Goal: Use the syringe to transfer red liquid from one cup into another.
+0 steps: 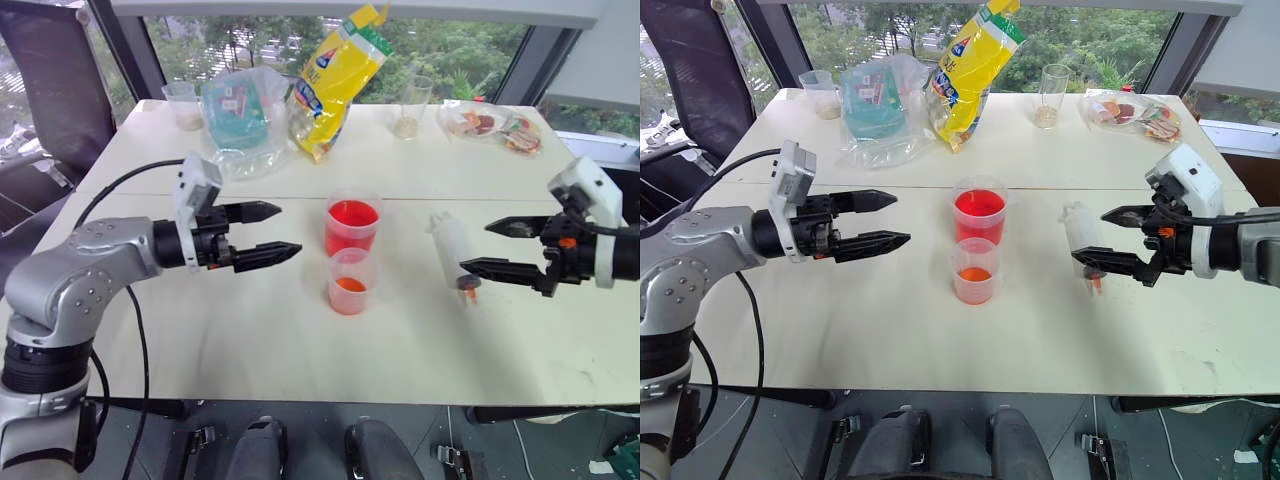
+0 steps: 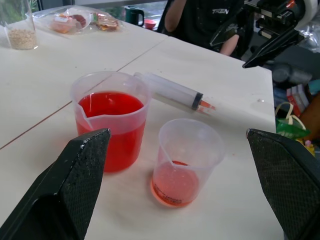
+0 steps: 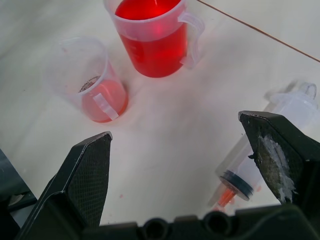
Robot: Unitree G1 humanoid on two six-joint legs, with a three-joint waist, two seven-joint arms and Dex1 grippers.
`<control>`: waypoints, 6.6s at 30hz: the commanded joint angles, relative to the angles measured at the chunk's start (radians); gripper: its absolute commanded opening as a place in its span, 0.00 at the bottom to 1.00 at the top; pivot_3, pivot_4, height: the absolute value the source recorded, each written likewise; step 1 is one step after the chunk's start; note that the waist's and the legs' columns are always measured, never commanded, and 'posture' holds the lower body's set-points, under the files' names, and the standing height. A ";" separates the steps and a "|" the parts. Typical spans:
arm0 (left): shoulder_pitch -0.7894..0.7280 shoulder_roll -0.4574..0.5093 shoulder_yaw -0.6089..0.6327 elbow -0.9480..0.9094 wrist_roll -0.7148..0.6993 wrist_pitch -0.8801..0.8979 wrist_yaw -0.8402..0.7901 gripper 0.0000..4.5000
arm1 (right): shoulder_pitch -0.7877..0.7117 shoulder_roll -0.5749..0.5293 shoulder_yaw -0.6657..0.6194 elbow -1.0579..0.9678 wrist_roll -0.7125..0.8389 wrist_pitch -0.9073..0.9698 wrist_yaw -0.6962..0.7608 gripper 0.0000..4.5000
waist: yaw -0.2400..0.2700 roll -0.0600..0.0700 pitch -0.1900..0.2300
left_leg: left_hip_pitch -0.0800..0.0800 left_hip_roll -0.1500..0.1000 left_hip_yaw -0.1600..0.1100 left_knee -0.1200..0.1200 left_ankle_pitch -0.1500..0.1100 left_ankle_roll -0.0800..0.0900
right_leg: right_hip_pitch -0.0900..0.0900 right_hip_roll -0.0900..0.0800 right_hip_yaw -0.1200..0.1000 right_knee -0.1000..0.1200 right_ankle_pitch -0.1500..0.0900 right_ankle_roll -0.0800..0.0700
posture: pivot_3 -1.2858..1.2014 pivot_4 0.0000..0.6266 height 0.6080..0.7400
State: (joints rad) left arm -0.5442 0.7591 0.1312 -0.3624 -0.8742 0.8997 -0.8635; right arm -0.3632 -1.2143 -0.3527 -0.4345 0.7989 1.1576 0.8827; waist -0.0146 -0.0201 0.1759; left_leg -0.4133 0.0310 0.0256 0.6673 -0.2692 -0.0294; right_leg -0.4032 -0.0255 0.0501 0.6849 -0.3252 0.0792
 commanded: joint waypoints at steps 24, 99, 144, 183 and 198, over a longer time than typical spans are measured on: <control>-0.022 -0.027 0.015 0.004 0.013 -0.059 0.006 1.00 | -0.156 0.005 0.145 0.102 -0.050 0.035 -0.096 0.99 | -0.002 0.000 0.000 | 0.000 0.000 0.000 0.000 0.000 0.000 | 0.000 0.000 0.000 0.000 0.000 0.000 | 0.52 0.24 1.00; -0.470 -0.250 -0.090 0.465 0.214 -0.240 -0.111 1.00 | -0.323 1.071 0.255 0.536 -0.438 -0.949 -0.284 0.31 | -0.009 0.000 0.000 | -0.002 0.000 0.002 -0.001 0.001 -0.002 | -0.005 0.000 0.000 0.003 0.000 0.000 | 0.52 0.24 1.00; -0.743 -0.472 -0.064 0.878 0.386 -0.435 -0.174 0.01 | -0.246 1.056 0.367 0.622 -0.477 -1.023 -0.214 0.31 | -0.007 0.000 0.000 | -0.002 0.000 0.002 -0.001 0.001 -0.003 | -0.006 0.000 0.000 0.003 0.000 0.000 | 0.52 0.24 1.00; -0.671 -0.419 -0.075 0.779 0.384 -0.402 -0.186 0.99 | -0.344 1.036 0.315 0.587 -0.434 -0.983 -0.226 0.31 | -0.007 0.000 0.000 | -0.002 0.000 0.002 -0.001 0.003 -0.005 | -0.006 0.000 0.000 0.004 0.000 0.000 | 0.52 0.24 1.00; -0.518 -0.267 -0.031 0.564 0.320 -0.250 -0.170 0.99 | -0.431 0.974 0.259 0.433 -0.336 -0.865 -0.239 0.31 | -0.007 0.000 0.000 | -0.002 0.000 0.002 -0.001 0.003 -0.005 | -0.006 -0.001 0.000 0.004 0.000 0.000 | 0.52 0.24 1.00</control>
State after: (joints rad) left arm -1.0517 0.4761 0.0723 0.2394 -0.5358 0.6483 -1.0376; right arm -0.7486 -0.2263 -0.0650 0.1040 0.4143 0.2721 0.6440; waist -0.0216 -0.0197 0.1759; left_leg -0.4152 0.0311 0.0274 0.6665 -0.2666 -0.0341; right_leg -0.4090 -0.0263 0.0504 0.6894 -0.3249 0.0791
